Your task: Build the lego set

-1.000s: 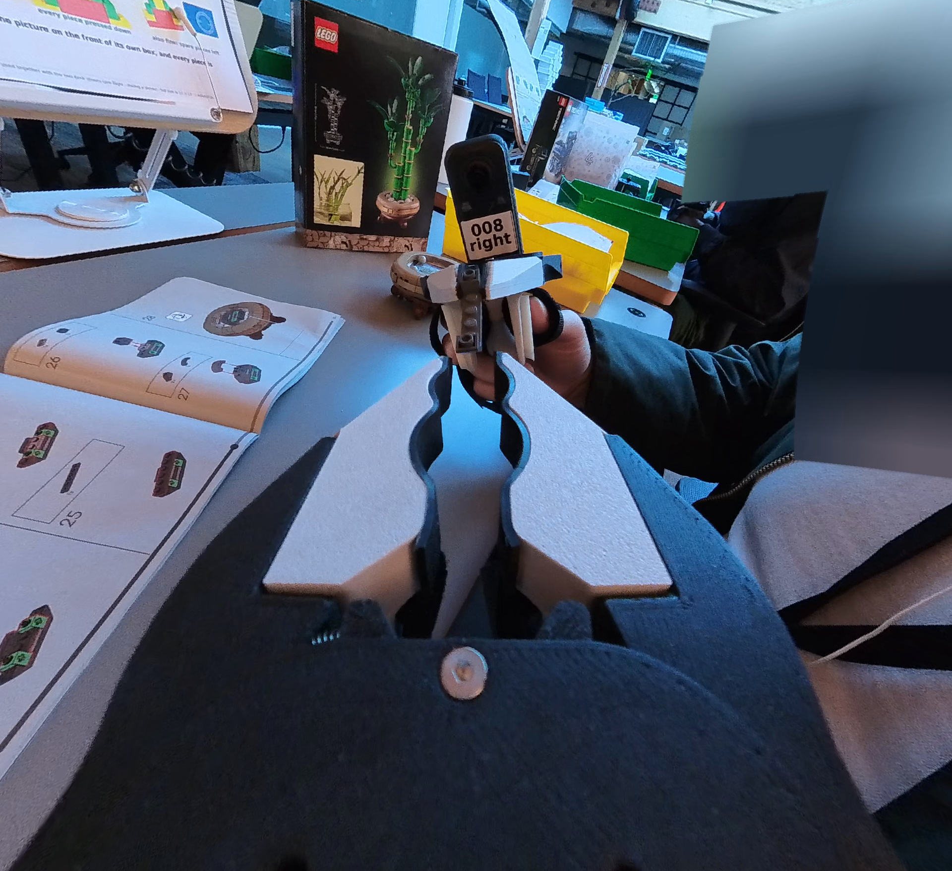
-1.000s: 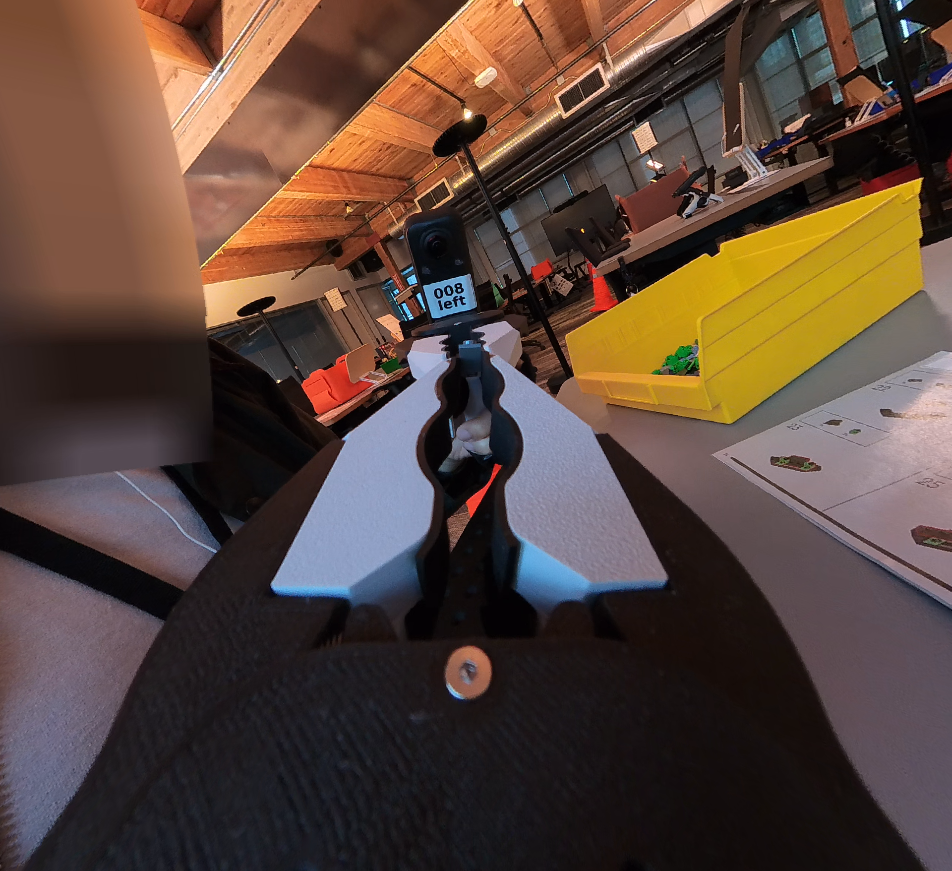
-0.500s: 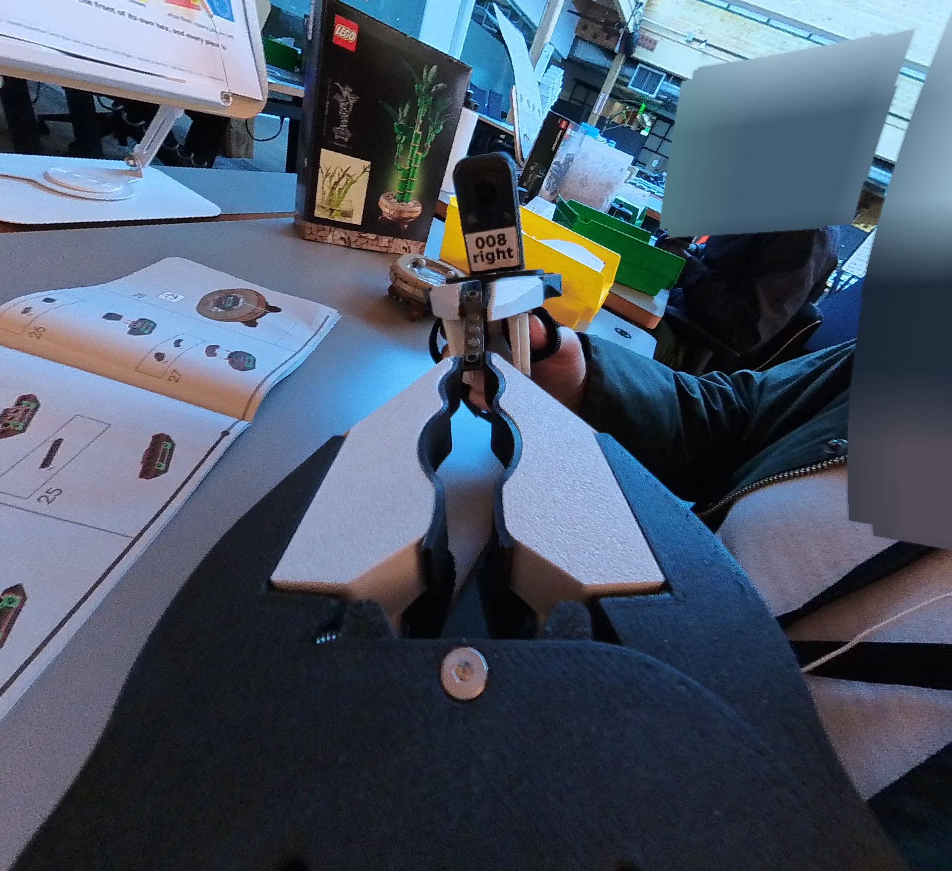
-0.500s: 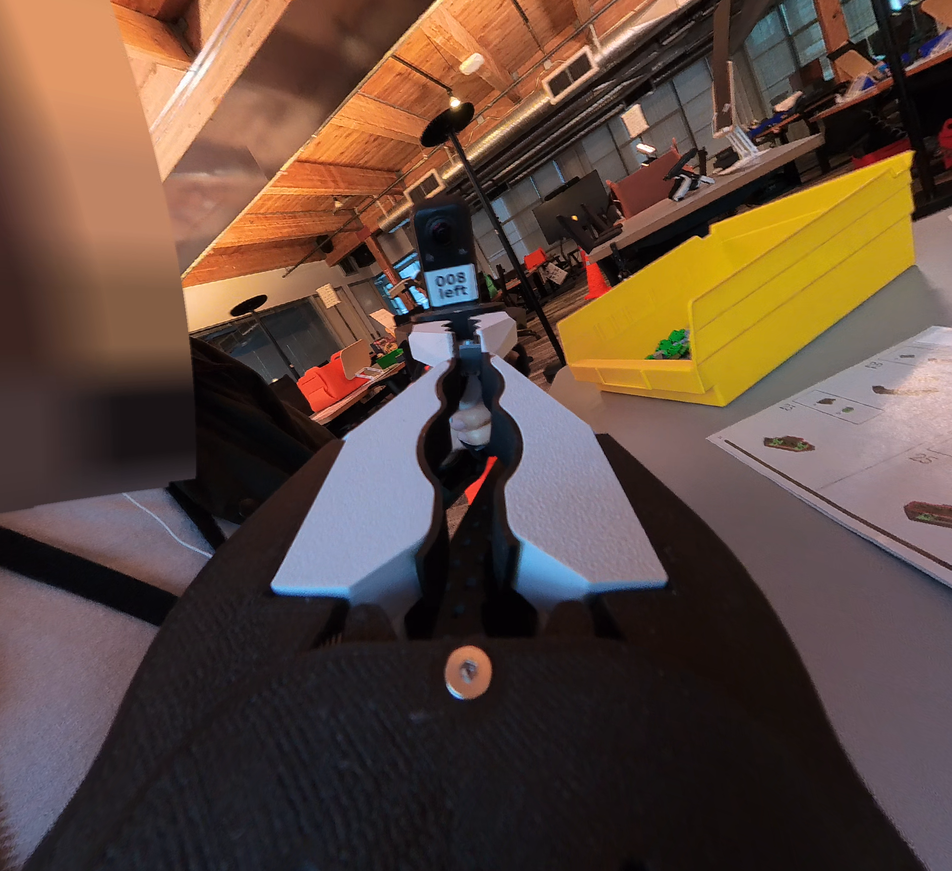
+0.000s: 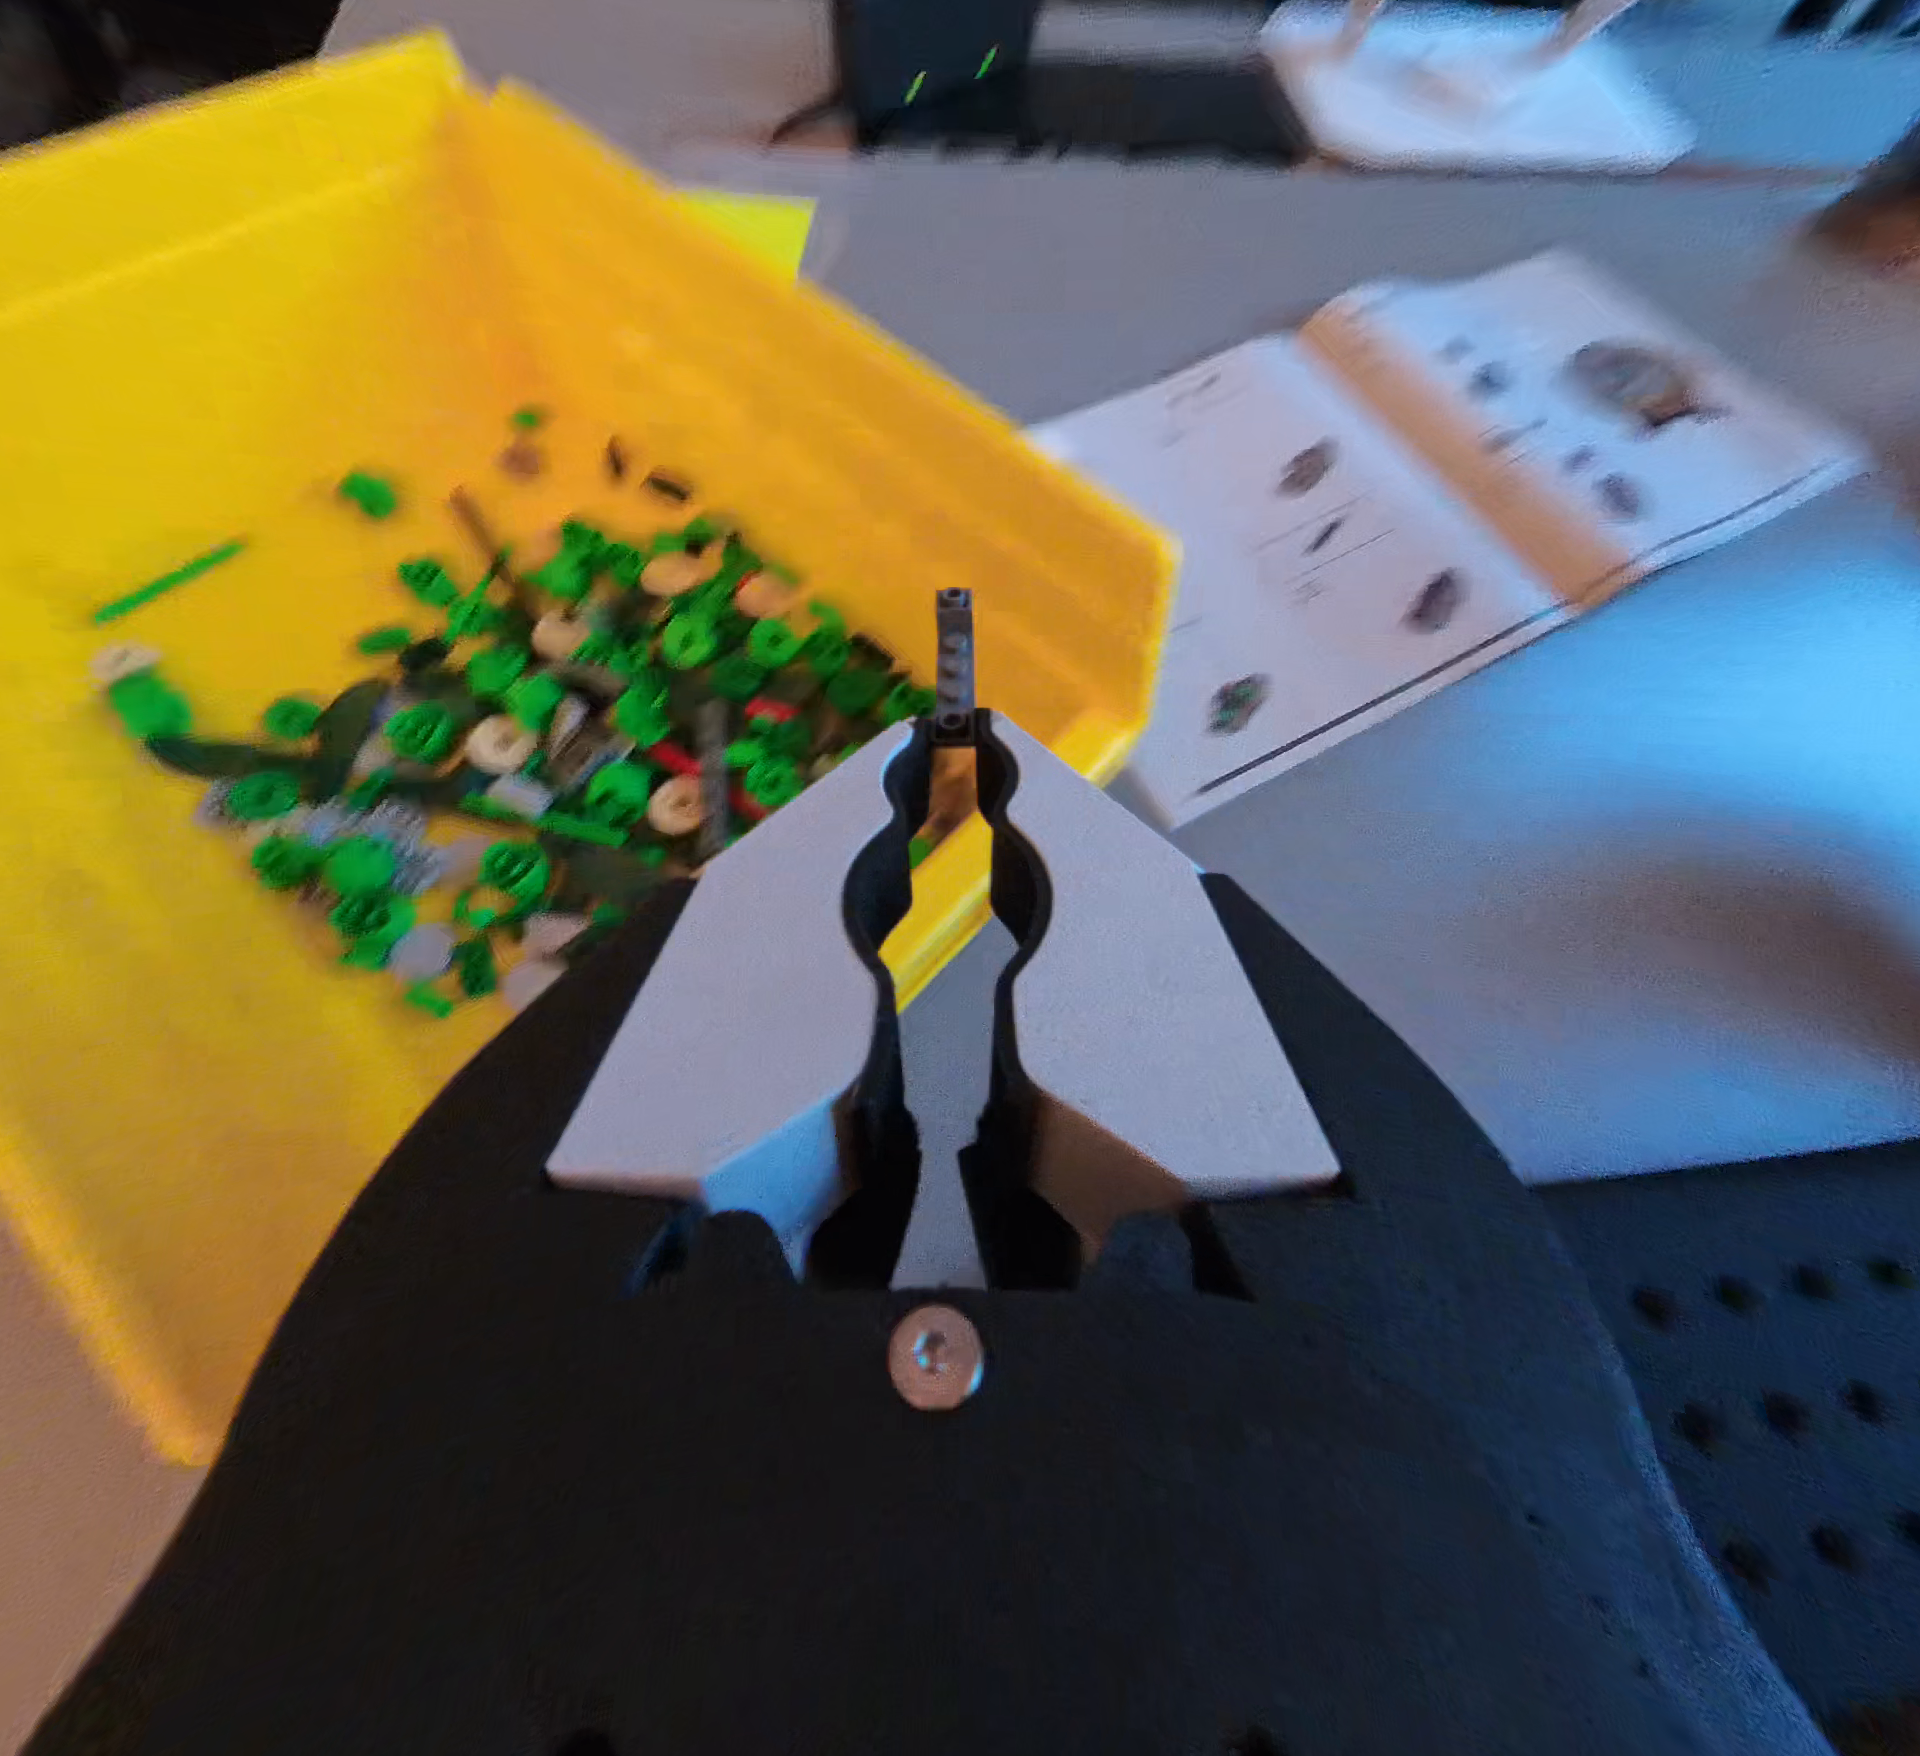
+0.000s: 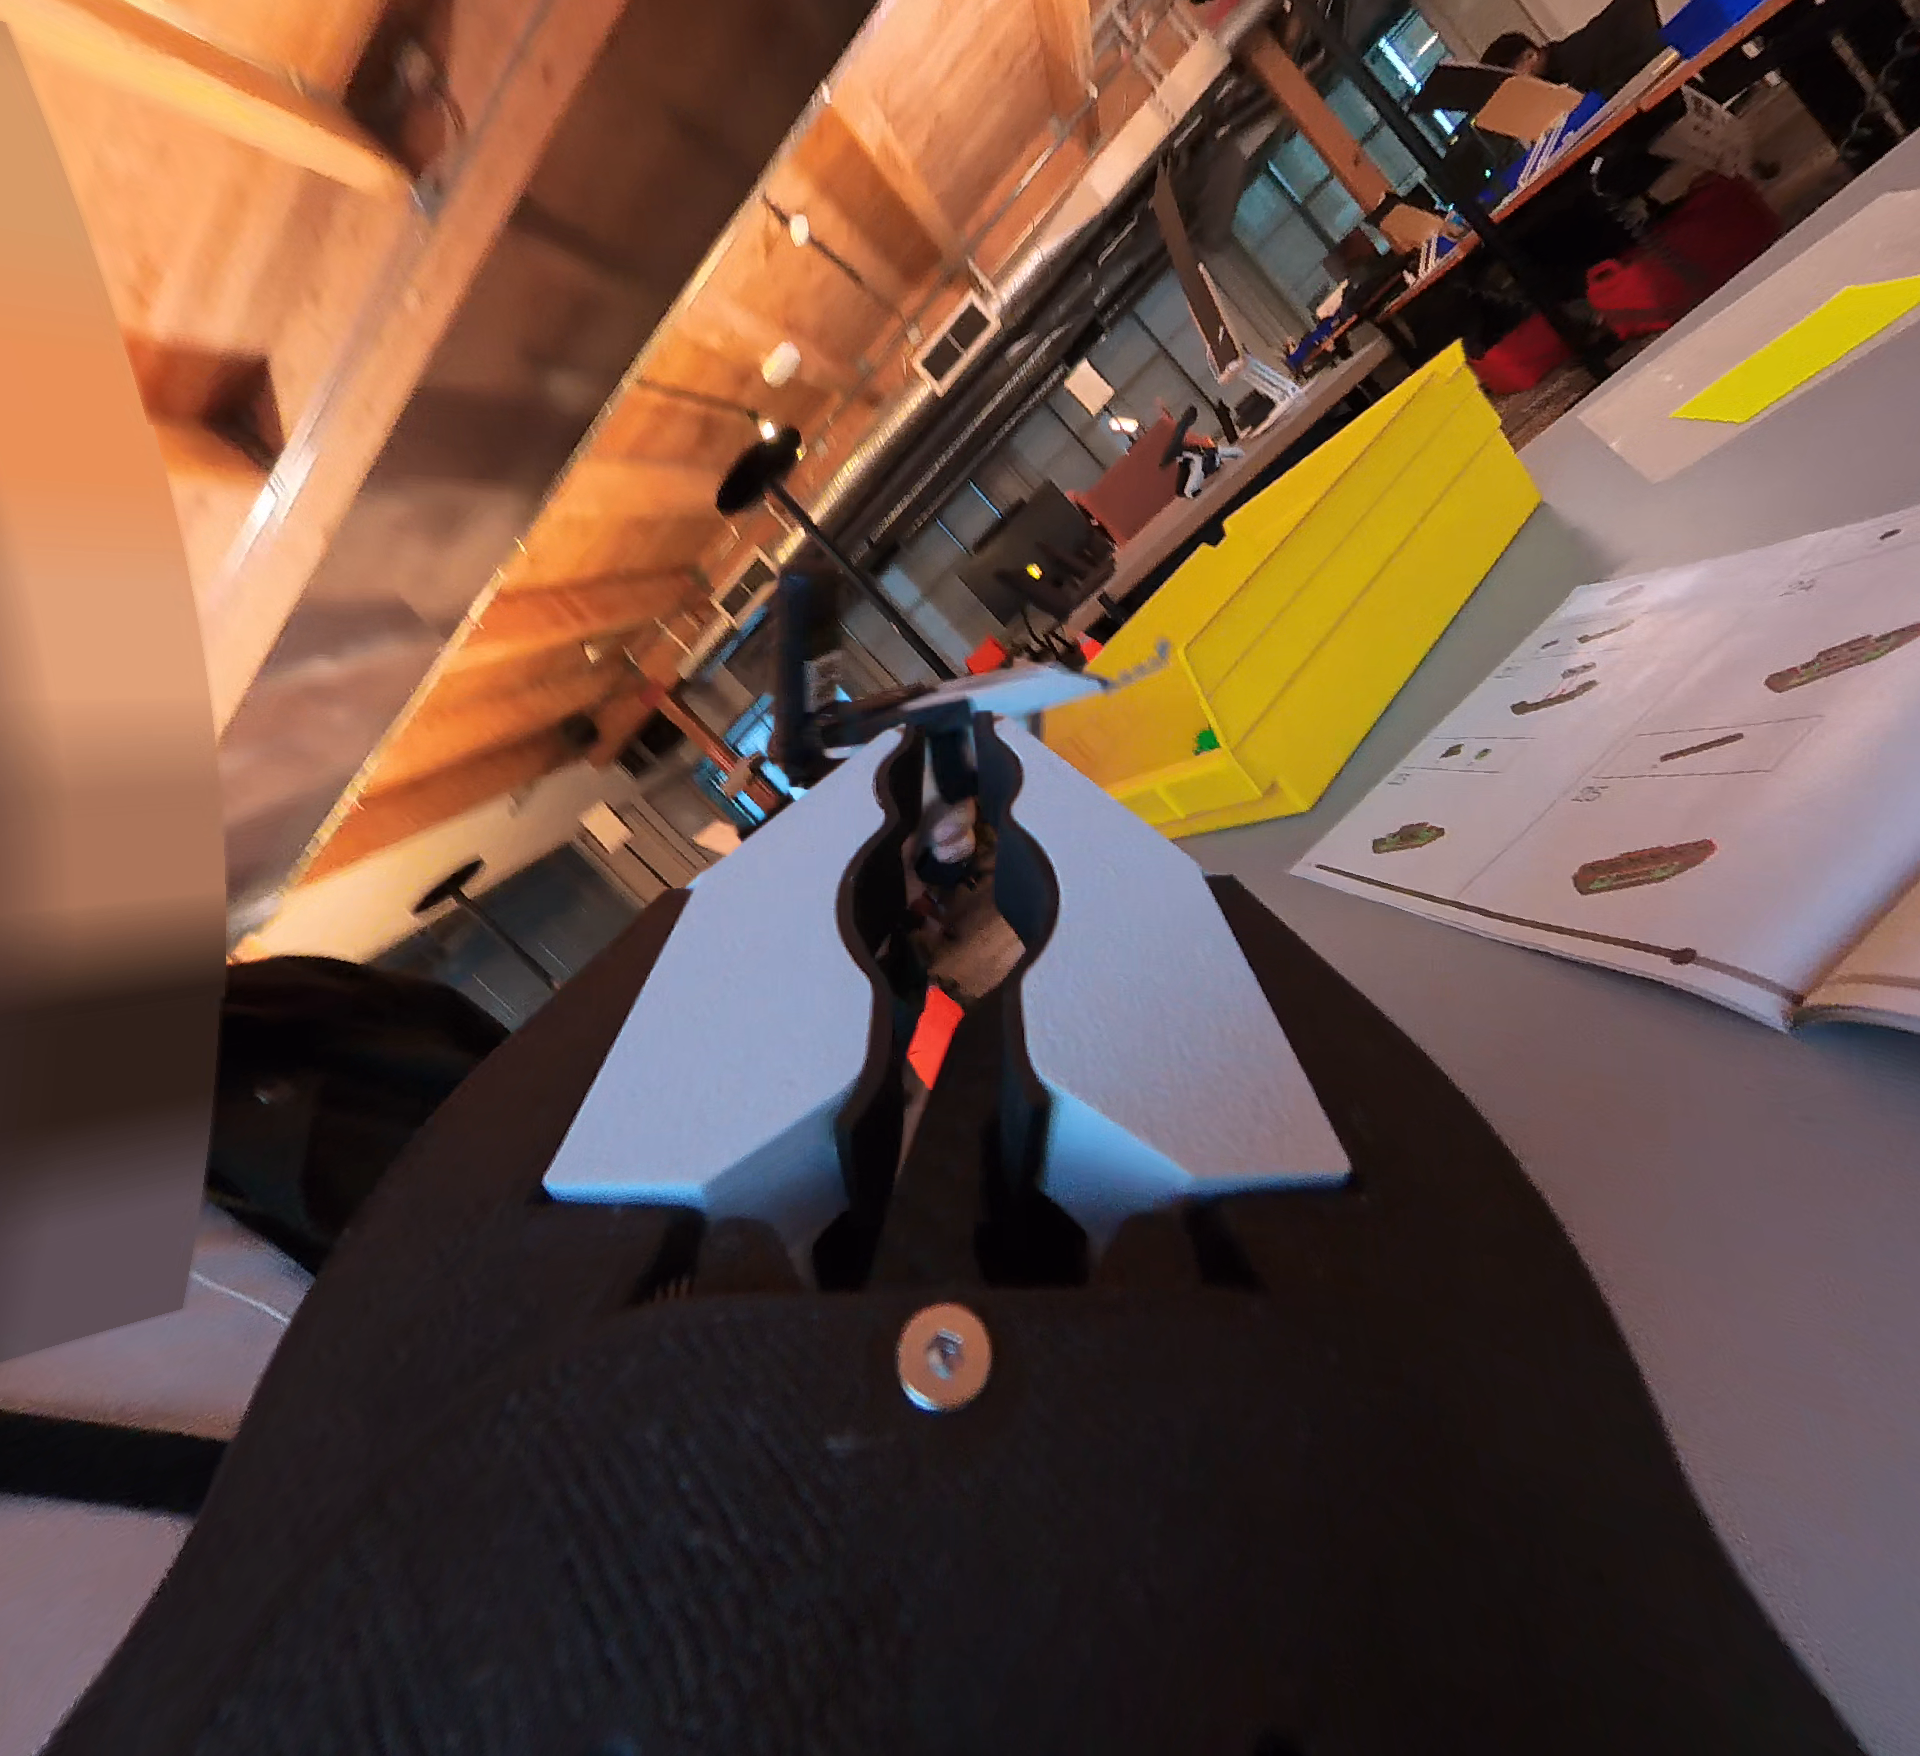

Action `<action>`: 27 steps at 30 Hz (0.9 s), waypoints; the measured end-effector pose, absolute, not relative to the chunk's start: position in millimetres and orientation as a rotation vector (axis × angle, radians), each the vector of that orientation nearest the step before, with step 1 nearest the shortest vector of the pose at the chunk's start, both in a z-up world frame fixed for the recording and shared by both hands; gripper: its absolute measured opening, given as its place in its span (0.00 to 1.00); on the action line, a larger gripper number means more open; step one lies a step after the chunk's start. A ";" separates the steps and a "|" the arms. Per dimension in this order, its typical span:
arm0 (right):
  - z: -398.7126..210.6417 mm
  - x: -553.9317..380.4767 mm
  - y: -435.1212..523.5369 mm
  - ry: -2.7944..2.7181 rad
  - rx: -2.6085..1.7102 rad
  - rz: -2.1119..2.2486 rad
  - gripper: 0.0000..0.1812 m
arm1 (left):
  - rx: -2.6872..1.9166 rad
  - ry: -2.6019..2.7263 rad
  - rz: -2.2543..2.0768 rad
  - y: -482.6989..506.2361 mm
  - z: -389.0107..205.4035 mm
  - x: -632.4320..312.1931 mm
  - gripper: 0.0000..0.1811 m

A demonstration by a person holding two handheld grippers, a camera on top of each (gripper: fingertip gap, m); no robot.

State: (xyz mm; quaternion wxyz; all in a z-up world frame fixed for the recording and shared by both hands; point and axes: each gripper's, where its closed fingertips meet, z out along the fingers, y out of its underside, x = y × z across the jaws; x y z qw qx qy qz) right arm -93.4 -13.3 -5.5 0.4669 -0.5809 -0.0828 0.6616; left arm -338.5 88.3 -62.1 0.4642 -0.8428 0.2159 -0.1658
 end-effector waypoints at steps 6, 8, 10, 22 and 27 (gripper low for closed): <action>-19.3 -96.0 -9.1 -0.221 -1.499 1.564 0.04 | -2.266 0.363 -0.211 116.8 -96.5 -389.2 0.09; -25.8 -100.0 -9.0 -0.253 -1.535 1.534 0.04 | -2.257 0.302 -0.298 119.0 -89.9 -384.5 0.31; -34.5 -105.0 -8.7 -0.295 -1.582 1.492 0.04 | -2.158 0.291 -0.415 114.3 -67.1 -371.0 0.33; -123.4 -216.1 40.1 -1.266 -1.722 0.579 0.22 | -1.842 0.305 -0.643 60.1 -2.5 -352.4 0.24; -143.8 -237.4 72.2 -1.370 -1.760 0.458 0.22 | -1.858 0.330 -0.793 37.6 -2.0 -345.8 0.24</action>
